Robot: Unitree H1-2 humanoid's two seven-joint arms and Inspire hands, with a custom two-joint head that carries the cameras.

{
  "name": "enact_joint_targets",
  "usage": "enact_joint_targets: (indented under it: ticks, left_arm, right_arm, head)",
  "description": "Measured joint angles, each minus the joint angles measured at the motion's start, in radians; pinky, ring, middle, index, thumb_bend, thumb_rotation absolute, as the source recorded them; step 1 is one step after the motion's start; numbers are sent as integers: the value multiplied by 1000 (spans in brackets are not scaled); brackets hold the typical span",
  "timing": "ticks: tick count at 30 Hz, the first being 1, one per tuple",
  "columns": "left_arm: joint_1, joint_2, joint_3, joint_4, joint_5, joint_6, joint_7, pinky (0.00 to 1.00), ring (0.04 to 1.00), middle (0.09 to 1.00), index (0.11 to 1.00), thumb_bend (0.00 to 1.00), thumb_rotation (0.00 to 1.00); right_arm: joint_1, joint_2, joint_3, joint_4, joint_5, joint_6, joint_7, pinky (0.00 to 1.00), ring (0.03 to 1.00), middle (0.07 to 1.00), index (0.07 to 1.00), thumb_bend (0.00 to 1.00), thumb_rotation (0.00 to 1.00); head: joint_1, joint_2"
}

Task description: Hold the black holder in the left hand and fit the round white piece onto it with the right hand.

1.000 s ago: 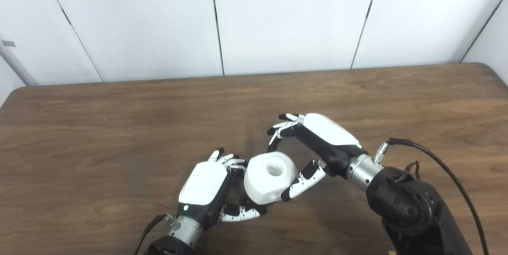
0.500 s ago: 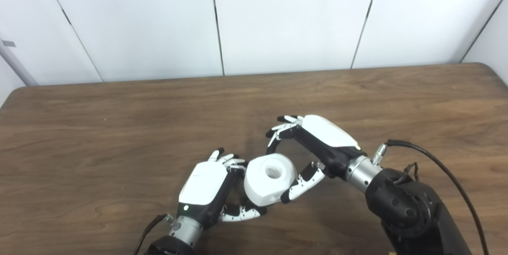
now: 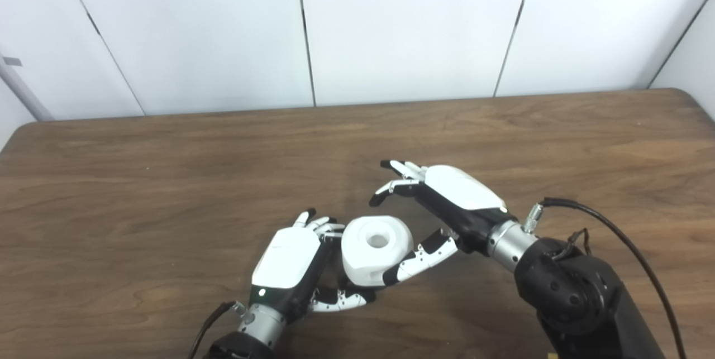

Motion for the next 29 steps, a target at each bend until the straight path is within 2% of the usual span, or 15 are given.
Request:
enact_joint_targets:
  ticks: [11,19,29]
  left_arm:
    - [-1,0,0,0,0,0,-1,991,878,778,487,520,47]
    - [-3,2,1,0,0,0,-4,982,874,774,487,520,47]
    - [-3,4,7,0,-2,3,-5,987,873,769,488,521,52]
  right_arm:
    - [-1,-5,-25,-12,-10,16,44,1000,1000,1000,781,1000,420]
    - [9,-68,-75,-79,7,16,50,1000,1000,995,780,1000,397]
    - [45,-68,-100,-124,21,29,70,1000,1000,990,787,1000,401]
  head:
    - [-3,-3]
    - [-6,-5]
    - [0,-5]
